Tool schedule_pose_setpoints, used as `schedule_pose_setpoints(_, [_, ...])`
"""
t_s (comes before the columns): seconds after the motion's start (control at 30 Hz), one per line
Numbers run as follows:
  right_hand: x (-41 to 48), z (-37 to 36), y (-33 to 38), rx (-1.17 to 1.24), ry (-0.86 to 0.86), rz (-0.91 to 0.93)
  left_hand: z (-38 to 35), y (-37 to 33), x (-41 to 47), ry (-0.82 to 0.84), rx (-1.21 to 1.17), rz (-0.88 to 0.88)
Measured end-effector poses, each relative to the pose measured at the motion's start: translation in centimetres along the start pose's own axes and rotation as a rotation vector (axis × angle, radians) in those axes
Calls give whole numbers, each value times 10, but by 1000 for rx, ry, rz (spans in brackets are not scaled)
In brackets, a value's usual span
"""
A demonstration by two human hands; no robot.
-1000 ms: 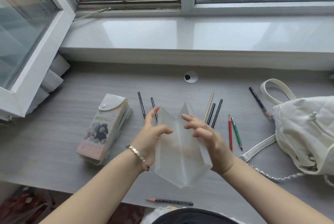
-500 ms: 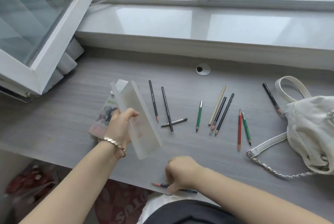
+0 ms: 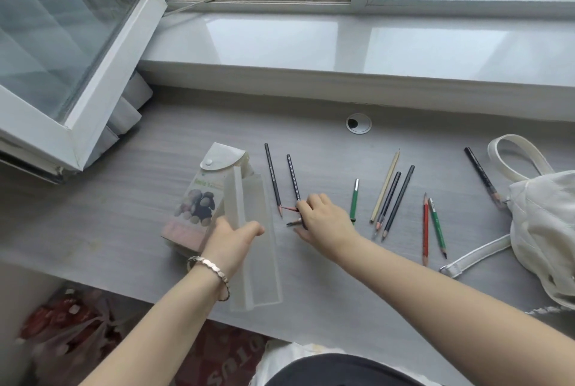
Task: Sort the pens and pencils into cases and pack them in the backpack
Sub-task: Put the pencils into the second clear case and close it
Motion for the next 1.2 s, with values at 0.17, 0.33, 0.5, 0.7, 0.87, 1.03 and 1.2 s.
schedule_pose_setpoints(0.17, [24, -12, -12, 85, 59, -268, -5, 2, 4, 50, 7, 13])
schedule_pose_setpoints(0.33, [10, -11, -16, 33, 141, -242, -8, 9, 11, 64, -43, 65])
schedule_pose_setpoints(0.5, [-11, 7, -32, 528, 74, -404, -24, 8, 14, 118, -15, 149])
schedule_pose_setpoints(0.7, [-62, 53, -13, 788, 167, -285, -58, 3, 20, 248, -38, 240])
schedule_pose_setpoints(0.87, [-84, 99, -29, 518, 286, -285, -67, -10, 23, 285, 72, 131])
schedule_pose_setpoints(1.03, [-80, 133, -36, 315, 587, -332, -73, -25, 13, 368, 296, 13])
schedule_pose_setpoints(1.2, [-49, 122, -24, 274, 718, -318, -95, -25, 1, 465, 370, -69])
Point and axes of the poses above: each hand's wrist, its own x-axis towards the middle knuckle, its own z-axis out of the back of the hand, y = z × x, the point moved 6 cm from there along x, towards the middle knuckle, and after that the axes turned 15 degrees about x, right-handed, at the moved point
